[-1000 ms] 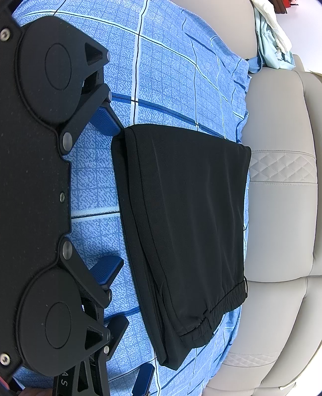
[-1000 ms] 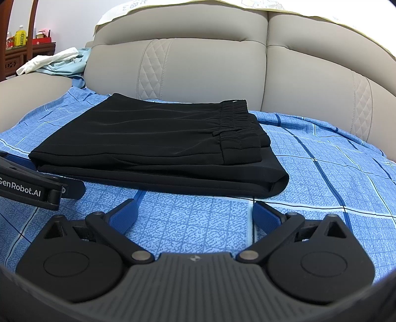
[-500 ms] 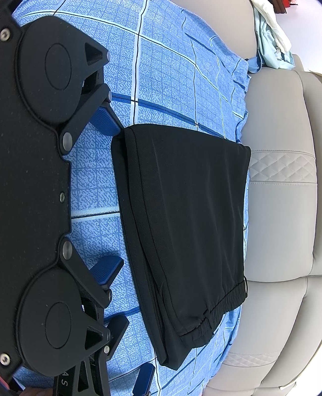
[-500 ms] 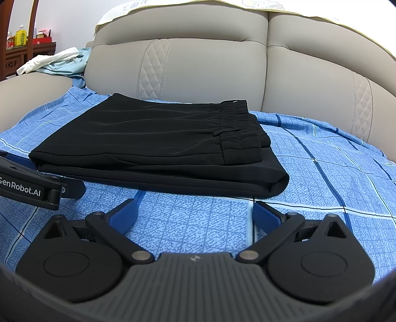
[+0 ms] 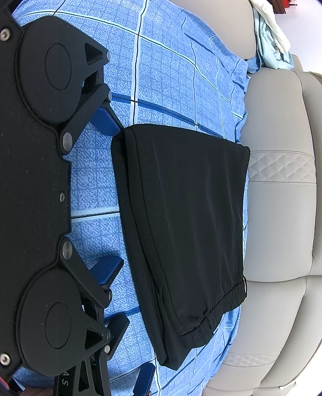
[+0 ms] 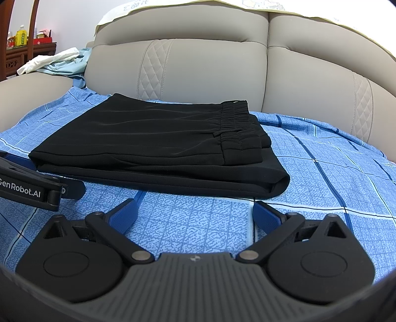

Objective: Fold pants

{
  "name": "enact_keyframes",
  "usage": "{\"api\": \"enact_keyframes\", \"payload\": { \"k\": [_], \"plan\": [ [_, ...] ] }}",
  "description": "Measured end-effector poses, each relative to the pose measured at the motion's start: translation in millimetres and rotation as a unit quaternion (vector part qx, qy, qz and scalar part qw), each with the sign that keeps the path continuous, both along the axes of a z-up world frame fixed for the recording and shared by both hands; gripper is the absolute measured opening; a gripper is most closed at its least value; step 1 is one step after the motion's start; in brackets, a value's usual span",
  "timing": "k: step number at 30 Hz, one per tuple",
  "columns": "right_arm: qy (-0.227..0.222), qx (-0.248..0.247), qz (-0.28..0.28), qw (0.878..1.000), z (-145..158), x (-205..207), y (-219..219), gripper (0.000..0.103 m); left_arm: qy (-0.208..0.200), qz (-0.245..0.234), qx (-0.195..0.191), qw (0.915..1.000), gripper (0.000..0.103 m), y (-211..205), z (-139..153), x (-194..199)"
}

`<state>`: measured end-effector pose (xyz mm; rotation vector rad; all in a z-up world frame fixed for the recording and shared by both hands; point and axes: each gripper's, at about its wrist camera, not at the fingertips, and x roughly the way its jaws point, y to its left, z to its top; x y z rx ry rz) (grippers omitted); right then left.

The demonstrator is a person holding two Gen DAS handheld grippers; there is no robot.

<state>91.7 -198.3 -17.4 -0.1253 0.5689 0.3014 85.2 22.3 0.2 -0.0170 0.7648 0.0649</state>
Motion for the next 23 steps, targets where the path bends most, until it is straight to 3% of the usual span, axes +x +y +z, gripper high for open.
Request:
{"api": "enact_keyframes", "payload": {
  "k": [23],
  "plan": [
    [0.0, 0.001, 0.002, 1.0, 0.8, 1.1, 2.4, 0.103, -0.001, 0.001, 0.0, 1.0, 0.103, 0.2, 0.1, -0.8]
  ]
}}
